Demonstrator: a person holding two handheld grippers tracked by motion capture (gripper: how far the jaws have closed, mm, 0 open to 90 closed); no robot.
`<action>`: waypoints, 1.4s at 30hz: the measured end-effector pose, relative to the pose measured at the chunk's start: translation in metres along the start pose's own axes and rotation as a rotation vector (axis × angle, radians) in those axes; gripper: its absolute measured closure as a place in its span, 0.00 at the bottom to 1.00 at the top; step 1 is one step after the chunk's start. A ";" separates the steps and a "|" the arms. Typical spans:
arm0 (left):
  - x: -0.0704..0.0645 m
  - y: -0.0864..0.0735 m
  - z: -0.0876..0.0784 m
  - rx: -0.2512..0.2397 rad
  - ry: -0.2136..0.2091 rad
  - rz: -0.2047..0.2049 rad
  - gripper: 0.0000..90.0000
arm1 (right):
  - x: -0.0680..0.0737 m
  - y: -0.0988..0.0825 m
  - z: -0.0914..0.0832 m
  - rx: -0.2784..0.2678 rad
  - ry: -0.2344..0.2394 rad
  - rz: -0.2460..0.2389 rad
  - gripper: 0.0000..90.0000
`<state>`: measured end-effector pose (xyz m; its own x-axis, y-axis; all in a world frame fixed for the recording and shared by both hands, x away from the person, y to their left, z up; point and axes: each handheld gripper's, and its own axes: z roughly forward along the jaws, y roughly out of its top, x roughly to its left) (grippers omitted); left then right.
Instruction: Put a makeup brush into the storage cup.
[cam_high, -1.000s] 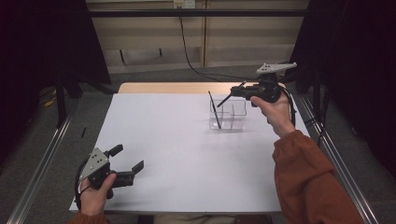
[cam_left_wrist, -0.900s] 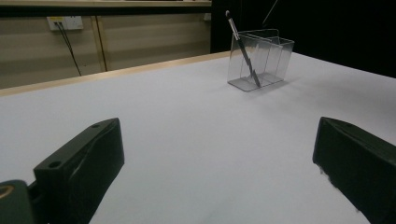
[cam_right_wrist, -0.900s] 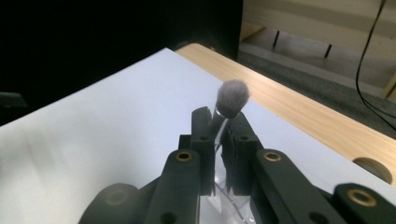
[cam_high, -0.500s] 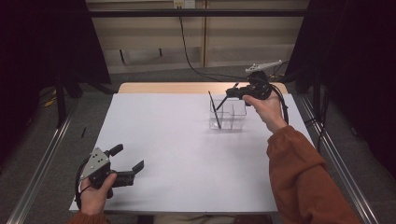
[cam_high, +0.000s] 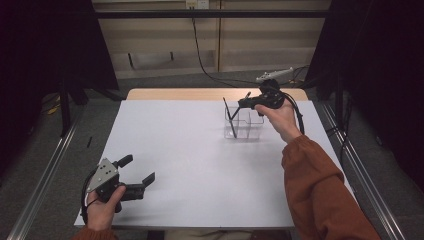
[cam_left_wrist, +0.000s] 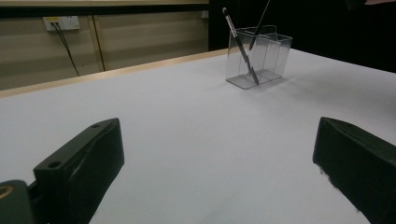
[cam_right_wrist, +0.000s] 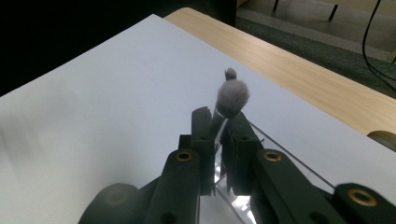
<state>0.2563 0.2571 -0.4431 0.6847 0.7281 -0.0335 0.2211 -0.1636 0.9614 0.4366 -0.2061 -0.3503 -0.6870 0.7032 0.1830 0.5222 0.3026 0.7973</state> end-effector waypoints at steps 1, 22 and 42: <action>0.000 0.000 0.000 0.000 -0.001 0.001 0.02 | 0.000 -0.001 0.001 0.004 0.000 0.000 0.93; 0.000 0.000 0.000 0.003 -0.013 0.013 0.02 | -0.001 -0.012 0.020 0.039 0.022 0.018 0.93; 0.000 -0.001 0.001 0.006 -0.004 0.018 0.02 | -0.006 -0.032 0.021 -0.004 0.021 0.051 0.74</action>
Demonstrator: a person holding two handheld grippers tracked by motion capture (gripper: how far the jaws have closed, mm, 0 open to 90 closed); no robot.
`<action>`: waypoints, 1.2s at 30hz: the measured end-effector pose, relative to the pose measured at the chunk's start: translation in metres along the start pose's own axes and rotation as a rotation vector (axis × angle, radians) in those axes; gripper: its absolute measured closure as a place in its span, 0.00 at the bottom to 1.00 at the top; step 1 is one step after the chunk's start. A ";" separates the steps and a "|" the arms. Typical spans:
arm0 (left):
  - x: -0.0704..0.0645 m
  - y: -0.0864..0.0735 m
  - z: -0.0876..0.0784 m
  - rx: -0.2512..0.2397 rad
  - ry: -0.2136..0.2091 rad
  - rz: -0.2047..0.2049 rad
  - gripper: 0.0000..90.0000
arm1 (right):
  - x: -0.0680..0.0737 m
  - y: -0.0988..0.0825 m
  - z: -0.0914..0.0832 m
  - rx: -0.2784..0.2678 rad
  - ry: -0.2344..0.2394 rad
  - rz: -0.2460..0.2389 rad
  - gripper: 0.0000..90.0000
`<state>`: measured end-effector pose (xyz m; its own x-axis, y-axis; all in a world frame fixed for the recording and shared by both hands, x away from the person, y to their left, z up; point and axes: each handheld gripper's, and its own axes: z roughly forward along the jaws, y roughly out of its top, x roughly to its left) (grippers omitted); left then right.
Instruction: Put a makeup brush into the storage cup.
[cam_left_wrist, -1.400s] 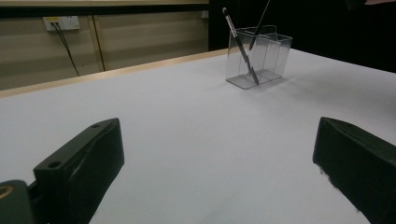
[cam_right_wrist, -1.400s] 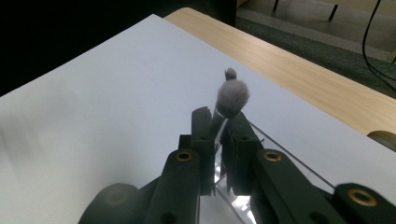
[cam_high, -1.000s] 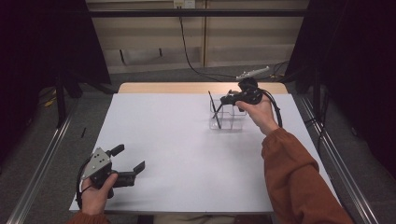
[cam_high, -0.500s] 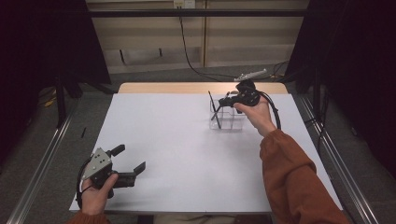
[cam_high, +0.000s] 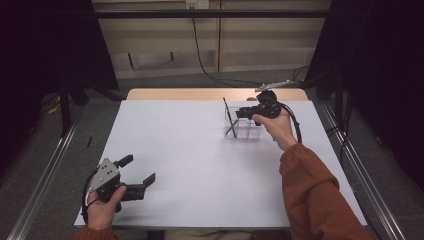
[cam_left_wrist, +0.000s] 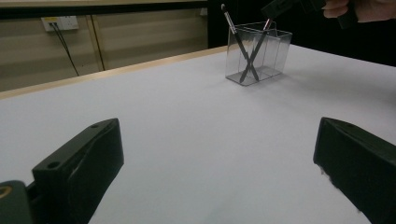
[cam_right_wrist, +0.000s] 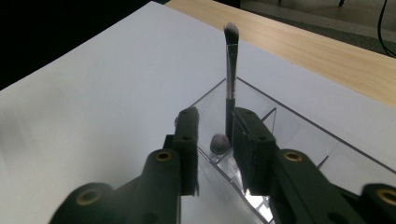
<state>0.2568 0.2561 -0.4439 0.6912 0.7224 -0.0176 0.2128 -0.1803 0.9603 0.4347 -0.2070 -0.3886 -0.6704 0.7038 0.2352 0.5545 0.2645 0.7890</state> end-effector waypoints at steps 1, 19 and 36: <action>0.000 0.000 0.000 -0.001 0.000 0.000 0.02 | 0.000 -0.001 0.000 -0.004 0.010 0.003 0.69; 0.002 0.001 0.005 0.004 0.011 -0.012 0.02 | 0.005 -0.014 -0.004 -0.106 -0.019 -0.012 0.12; 0.004 -0.001 0.000 0.006 0.028 -0.008 0.02 | 0.009 -0.029 -0.010 -0.121 -0.060 -0.039 0.02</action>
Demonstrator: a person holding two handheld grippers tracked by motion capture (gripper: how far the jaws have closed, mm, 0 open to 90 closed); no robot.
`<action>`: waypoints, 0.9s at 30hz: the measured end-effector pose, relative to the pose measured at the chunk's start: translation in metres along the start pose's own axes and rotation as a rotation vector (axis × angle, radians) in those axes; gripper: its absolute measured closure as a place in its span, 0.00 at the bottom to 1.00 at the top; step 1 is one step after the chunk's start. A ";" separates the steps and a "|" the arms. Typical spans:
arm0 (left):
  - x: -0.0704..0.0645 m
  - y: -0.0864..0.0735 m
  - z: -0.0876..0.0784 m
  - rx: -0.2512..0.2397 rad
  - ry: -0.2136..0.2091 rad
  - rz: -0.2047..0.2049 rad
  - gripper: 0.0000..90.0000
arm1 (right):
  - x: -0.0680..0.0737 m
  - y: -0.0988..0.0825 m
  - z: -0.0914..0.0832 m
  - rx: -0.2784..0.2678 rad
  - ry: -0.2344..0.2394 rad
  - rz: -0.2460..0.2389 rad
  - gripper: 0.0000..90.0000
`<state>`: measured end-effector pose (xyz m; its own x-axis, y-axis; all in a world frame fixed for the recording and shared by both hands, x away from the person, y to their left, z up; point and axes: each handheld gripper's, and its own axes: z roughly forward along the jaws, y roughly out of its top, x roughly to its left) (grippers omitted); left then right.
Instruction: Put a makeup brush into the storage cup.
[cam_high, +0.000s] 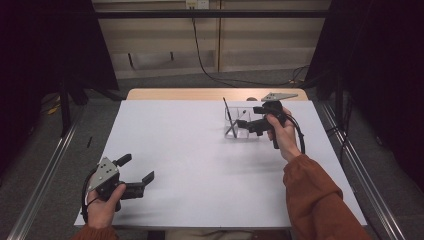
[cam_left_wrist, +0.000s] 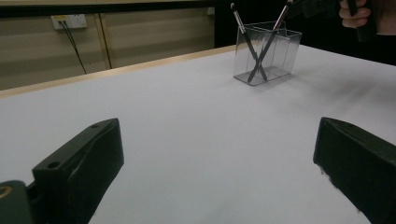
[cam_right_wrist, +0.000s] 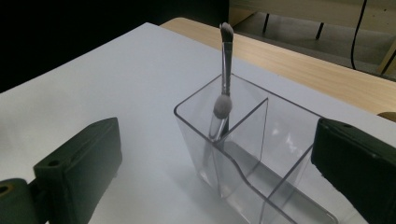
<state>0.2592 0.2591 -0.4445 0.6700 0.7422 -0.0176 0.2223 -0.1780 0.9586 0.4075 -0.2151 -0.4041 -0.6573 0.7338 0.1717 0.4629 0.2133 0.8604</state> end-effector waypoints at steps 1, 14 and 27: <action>0.000 0.000 0.000 0.000 0.000 -0.002 0.02 | 0.001 -0.001 -0.001 0.005 -0.003 -0.006 0.02; 0.000 0.001 -0.003 -0.015 0.000 -0.003 0.02 | 0.008 -0.014 -0.028 -0.067 -0.027 0.013 0.02; 0.000 0.001 -0.003 -0.017 -0.001 -0.009 0.02 | 0.016 -0.035 -0.044 -0.127 -0.047 0.001 0.02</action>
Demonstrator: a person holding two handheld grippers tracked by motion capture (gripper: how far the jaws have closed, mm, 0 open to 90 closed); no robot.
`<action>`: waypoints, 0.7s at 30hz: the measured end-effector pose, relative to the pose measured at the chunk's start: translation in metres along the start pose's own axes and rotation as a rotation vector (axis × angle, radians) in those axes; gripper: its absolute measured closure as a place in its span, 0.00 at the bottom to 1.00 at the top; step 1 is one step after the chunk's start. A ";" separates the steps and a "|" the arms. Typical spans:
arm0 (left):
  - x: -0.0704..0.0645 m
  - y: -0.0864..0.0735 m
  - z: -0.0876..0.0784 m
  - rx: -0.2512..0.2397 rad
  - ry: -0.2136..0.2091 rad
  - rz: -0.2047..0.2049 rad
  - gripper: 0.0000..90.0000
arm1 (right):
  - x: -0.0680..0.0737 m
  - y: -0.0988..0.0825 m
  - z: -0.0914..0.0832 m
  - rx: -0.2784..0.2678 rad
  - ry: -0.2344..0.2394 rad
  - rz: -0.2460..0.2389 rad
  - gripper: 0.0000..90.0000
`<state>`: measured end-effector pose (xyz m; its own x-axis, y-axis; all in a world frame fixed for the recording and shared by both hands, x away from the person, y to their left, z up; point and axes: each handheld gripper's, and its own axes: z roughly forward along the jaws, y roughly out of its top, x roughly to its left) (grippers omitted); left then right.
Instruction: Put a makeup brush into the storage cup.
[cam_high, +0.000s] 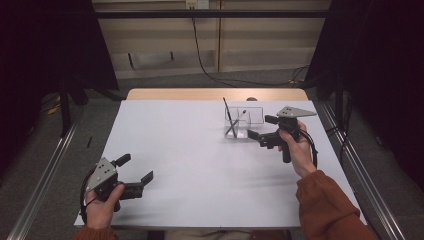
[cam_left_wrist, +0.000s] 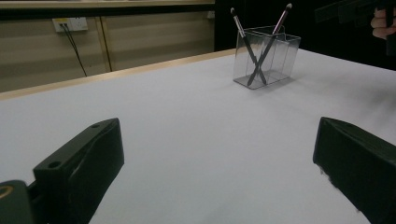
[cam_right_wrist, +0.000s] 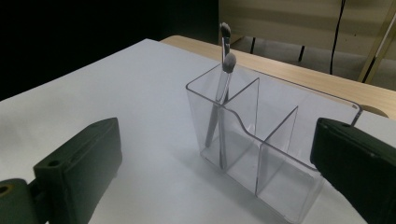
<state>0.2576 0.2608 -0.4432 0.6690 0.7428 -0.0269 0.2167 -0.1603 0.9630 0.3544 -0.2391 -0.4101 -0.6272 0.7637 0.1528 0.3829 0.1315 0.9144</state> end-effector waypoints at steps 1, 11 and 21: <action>0.000 0.000 0.000 0.000 0.002 0.002 0.02 | 0.000 -0.001 -0.002 -0.007 -0.012 -0.002 0.02; 0.000 0.000 -0.002 0.005 0.016 0.006 0.02 | 0.003 -0.015 -0.027 -0.030 -0.035 0.016 0.02; -0.001 -0.001 -0.004 0.003 0.017 0.007 0.02 | 0.005 -0.033 -0.052 -0.045 -0.073 0.012 0.01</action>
<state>0.2542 0.2628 -0.4430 0.6586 0.7523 -0.0159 0.2146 -0.1675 0.9622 0.3027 -0.2725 -0.4202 -0.5711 0.8092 0.1381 0.3582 0.0944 0.9288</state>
